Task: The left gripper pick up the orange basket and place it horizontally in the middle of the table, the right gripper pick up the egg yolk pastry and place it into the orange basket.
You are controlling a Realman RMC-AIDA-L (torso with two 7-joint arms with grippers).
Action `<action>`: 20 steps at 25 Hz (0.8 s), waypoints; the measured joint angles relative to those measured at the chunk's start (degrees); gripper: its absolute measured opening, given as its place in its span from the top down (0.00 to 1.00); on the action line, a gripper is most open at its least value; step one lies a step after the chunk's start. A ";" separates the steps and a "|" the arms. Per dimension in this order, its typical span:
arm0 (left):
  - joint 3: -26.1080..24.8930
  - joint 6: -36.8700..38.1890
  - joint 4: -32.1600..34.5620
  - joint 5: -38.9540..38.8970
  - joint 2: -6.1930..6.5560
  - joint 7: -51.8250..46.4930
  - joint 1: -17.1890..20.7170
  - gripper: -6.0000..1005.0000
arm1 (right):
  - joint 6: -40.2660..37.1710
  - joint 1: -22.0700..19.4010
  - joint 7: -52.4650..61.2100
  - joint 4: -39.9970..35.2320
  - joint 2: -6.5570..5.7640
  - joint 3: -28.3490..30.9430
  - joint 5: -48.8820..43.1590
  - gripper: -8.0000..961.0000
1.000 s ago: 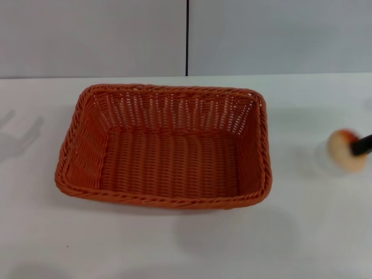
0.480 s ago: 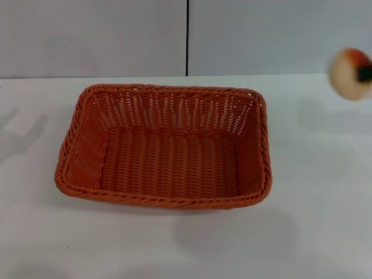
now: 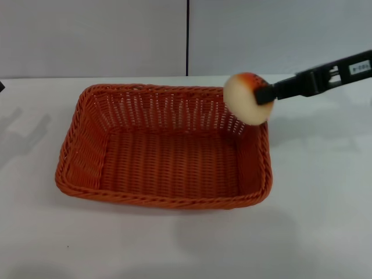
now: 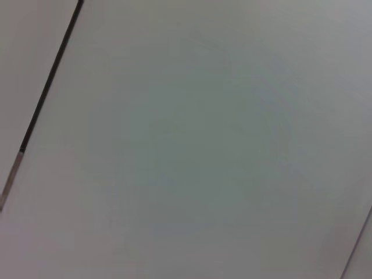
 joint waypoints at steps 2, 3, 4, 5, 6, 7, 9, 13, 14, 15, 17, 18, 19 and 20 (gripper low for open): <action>-0.04 0.00 0.00 0.00 -0.04 0.20 0.16 0.22 | 0.94 0.03 -1.56 0.75 -0.03 0.09 0.49 0.96; -0.04 0.00 0.00 0.00 -0.04 0.20 0.16 0.22 | 0.94 0.03 -1.56 0.75 -0.03 0.09 0.49 0.96; -0.04 0.04 0.00 0.01 -0.07 0.26 0.30 0.22 | 1.41 -0.20 -2.41 0.88 0.01 0.10 1.11 0.96; -0.05 0.10 0.00 0.01 -0.08 0.27 0.39 0.22 | 1.94 -0.64 -3.32 0.91 -0.01 0.17 2.29 0.94; -0.05 0.27 0.00 0.02 -0.13 0.27 0.60 0.22 | 2.06 -0.79 -3.59 0.93 -0.08 0.26 2.72 0.91; -0.05 0.30 0.00 0.02 -0.15 0.26 0.68 0.22 | 2.06 -0.79 -3.59 0.93 -0.08 0.26 2.72 0.89; -0.05 0.32 0.00 0.02 -0.18 0.24 0.79 0.22 | 2.12 -0.95 -3.74 0.91 -0.23 0.66 3.06 0.85; -0.24 0.35 -0.02 0.03 -0.33 0.31 0.99 0.22 | 1.77 -1.64 -5.33 0.43 -0.28 1.06 4.76 0.77; -0.24 0.35 -0.02 0.03 -0.33 0.31 0.99 0.22 | 1.50 -2.09 -6.10 0.23 -0.30 1.07 6.10 0.72; -0.48 0.43 -0.10 0.03 -0.40 0.33 1.00 0.22 | 0.72 -3.33 -7.03 -0.99 -0.47 1.09 8.45 0.67; -0.51 0.51 -0.13 0.03 -0.43 0.34 1.03 0.22 | 0.23 -4.04 -7.33 -2.06 -0.55 1.10 9.47 0.58; -0.56 0.55 -0.13 0.03 -0.45 0.34 1.09 0.22 | -0.37 -5.15 -7.60 -3.74 -0.71 1.28 10.66 0.53; -0.57 0.59 -0.14 0.03 -0.46 0.34 1.13 0.22 | -0.80 -6.71 -7.90 -5.88 -0.71 1.64 11.89 0.49; -0.86 0.63 -0.15 0.03 -0.47 0.46 1.36 0.22 | -0.93 -10.32 -8.75 -10.04 -0.40 2.94 14.47 0.46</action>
